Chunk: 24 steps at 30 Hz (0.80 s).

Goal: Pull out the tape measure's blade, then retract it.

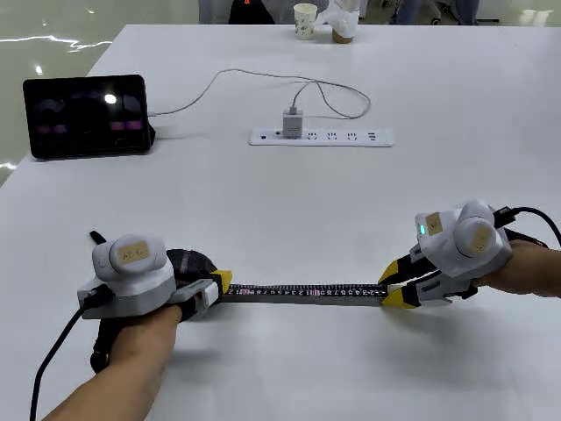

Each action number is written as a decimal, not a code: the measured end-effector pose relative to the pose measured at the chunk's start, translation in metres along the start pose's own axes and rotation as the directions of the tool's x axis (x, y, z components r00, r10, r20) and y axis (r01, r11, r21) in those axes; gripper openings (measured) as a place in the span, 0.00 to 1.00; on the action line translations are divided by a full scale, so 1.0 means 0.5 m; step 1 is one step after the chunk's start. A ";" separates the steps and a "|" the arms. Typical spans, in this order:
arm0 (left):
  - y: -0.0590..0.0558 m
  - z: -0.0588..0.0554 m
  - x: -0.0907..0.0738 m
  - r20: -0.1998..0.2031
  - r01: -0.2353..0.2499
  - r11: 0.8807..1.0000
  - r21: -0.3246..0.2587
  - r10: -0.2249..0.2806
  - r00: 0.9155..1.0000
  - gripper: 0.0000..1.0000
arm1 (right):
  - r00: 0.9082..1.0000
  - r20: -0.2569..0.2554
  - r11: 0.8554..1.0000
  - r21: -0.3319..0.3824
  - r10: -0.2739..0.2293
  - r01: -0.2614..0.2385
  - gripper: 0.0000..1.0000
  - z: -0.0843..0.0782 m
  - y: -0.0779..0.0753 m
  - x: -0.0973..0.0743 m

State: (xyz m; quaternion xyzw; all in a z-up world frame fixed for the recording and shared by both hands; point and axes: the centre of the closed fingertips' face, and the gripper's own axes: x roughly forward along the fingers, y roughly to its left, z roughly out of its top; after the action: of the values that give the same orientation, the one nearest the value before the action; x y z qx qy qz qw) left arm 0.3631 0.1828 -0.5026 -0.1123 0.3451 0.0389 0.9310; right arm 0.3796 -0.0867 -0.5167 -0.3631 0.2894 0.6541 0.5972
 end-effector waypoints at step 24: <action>-0.001 -0.002 -0.003 -0.043 -0.033 0.999 -0.013 0.033 0.999 0.66 | 1.000 -0.018 1.000 -0.010 -0.005 0.005 0.11 -0.004 0.000 0.002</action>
State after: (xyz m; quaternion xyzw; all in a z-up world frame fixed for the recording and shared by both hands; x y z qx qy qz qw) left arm 0.3616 0.1822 -0.5022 -0.1138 0.3666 0.0542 0.9218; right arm 0.3796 -0.0874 -0.5188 -0.3727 0.2908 0.6507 0.5942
